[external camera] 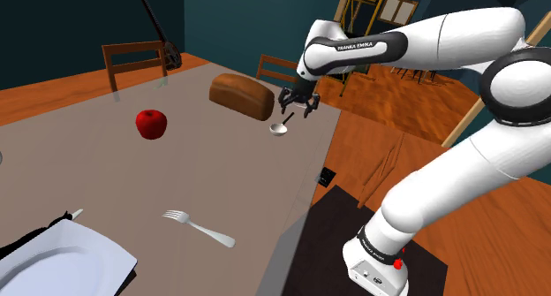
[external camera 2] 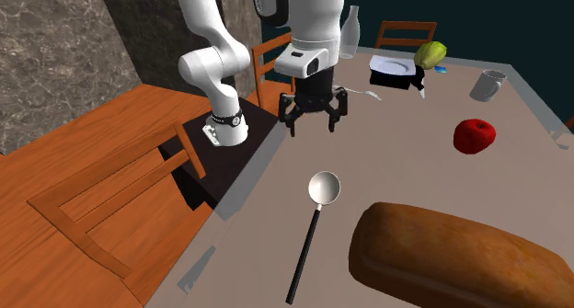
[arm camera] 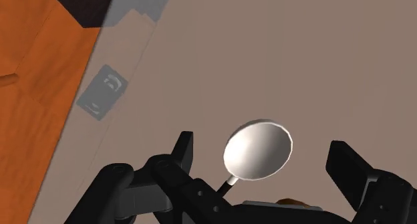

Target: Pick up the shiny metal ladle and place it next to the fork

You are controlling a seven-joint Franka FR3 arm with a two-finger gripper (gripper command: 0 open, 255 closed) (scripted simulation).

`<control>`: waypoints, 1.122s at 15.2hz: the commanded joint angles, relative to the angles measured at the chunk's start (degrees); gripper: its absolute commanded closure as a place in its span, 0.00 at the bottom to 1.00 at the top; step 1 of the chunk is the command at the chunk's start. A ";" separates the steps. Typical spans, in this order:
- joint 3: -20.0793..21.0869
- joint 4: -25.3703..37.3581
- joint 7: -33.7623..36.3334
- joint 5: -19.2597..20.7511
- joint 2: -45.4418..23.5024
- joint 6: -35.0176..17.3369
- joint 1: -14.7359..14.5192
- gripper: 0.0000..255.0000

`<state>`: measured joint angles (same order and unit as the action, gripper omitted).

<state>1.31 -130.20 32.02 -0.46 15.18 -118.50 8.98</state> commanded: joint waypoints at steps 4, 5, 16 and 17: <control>-0.85 3.67 7.36 0.92 -9.02 -7.09 2.42 0.00; -1.10 4.60 8.82 1.10 -10.78 -8.25 2.83 0.00; -4.47 13.75 20.67 1.82 -26.66 -17.68 5.78 0.00; -4.47 13.64 20.65 1.79 -27.19 -18.31 5.79 0.00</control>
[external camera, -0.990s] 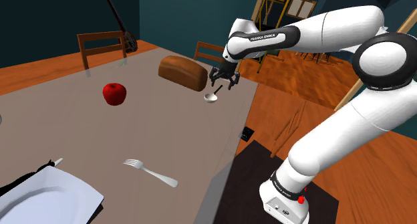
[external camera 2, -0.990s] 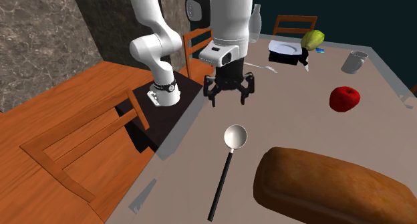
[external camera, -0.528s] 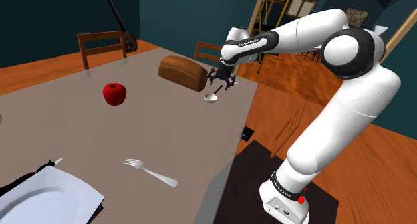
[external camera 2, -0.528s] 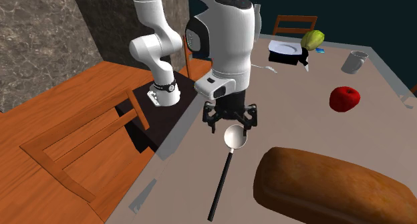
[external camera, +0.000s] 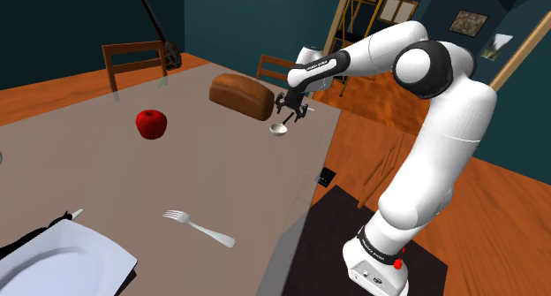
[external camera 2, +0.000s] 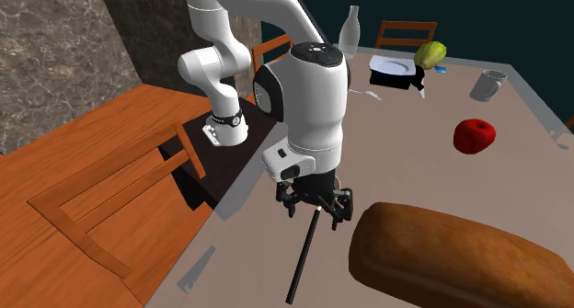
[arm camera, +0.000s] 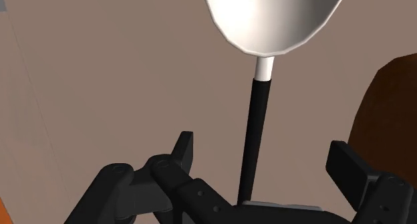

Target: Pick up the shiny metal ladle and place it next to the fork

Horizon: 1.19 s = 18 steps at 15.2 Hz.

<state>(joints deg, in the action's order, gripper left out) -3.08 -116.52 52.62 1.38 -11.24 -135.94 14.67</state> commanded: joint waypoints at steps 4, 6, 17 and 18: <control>-0.07 -0.36 -0.03 -0.17 -2.94 -3.36 0.19 0.00; -0.07 -0.39 -0.04 -0.18 -3.26 -3.72 0.20 0.00; -0.08 -0.46 -0.06 -0.18 -3.20 -3.72 0.21 1.00; -0.07 -0.51 -0.06 -0.18 -3.21 -3.78 0.21 1.00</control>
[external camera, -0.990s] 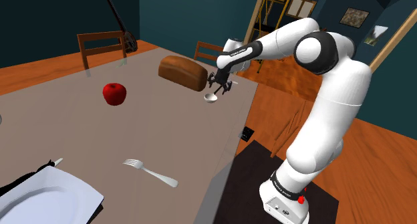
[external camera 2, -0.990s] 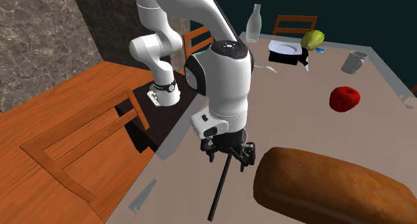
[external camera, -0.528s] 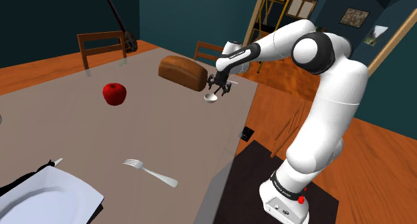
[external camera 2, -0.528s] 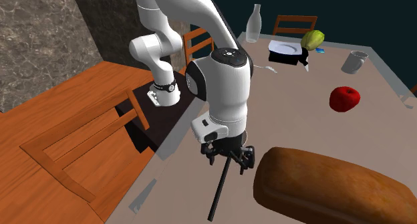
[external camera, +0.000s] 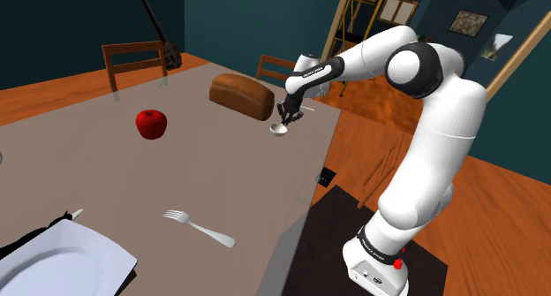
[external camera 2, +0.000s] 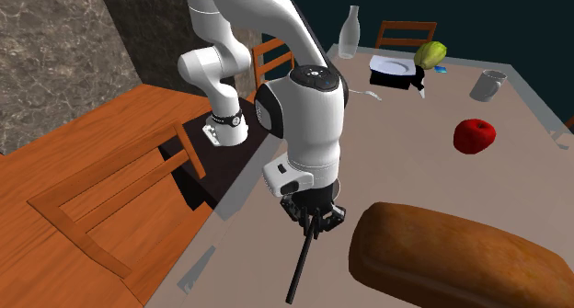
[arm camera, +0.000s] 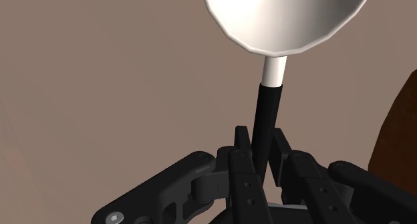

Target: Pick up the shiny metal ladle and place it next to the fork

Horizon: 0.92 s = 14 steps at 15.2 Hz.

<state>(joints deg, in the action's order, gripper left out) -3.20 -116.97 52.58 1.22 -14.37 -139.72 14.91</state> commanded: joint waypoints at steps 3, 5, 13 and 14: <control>0.06 0.03 -0.01 -0.03 -0.18 -0.02 -0.03 1.00; 0.05 0.29 -0.01 -0.01 0.32 0.74 -0.05 1.00; 0.01 2.55 -0.04 0.10 3.55 6.23 -0.11 1.00; 0.01 2.89 -0.05 0.11 3.91 6.93 -0.12 1.00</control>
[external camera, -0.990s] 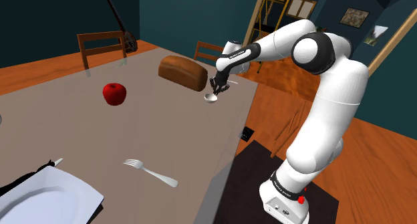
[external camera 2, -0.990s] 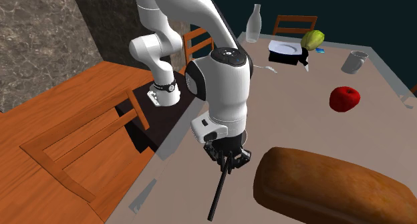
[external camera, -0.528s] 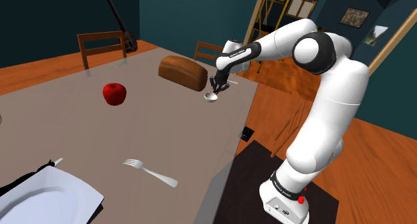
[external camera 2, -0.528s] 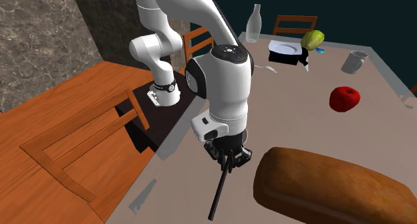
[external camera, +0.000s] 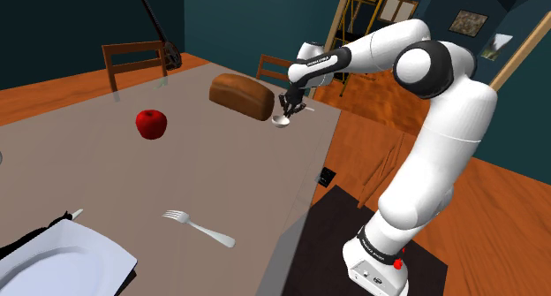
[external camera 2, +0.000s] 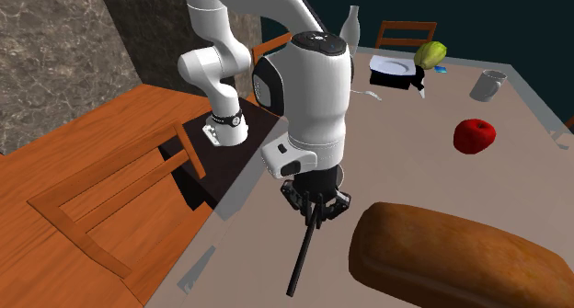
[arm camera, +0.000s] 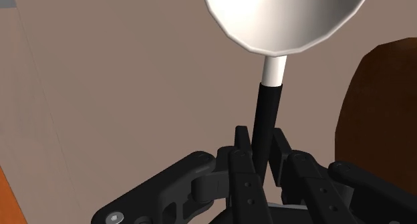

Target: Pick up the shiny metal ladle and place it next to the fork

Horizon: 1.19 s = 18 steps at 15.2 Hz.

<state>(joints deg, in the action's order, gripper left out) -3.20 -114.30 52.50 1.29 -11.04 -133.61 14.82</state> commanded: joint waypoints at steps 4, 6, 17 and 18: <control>0.00 1.69 0.00 0.08 1.91 3.62 -0.05 1.00; 0.00 2.51 -0.02 0.09 2.51 5.04 -0.06 1.00; 2.23 -8.54 5.67 1.62 14.56 6.22 -2.77 1.00; 2.71 -10.50 6.67 1.77 16.28 6.01 -3.19 1.00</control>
<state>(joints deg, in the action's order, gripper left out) -1.00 -122.55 58.01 2.86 3.21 -127.39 12.12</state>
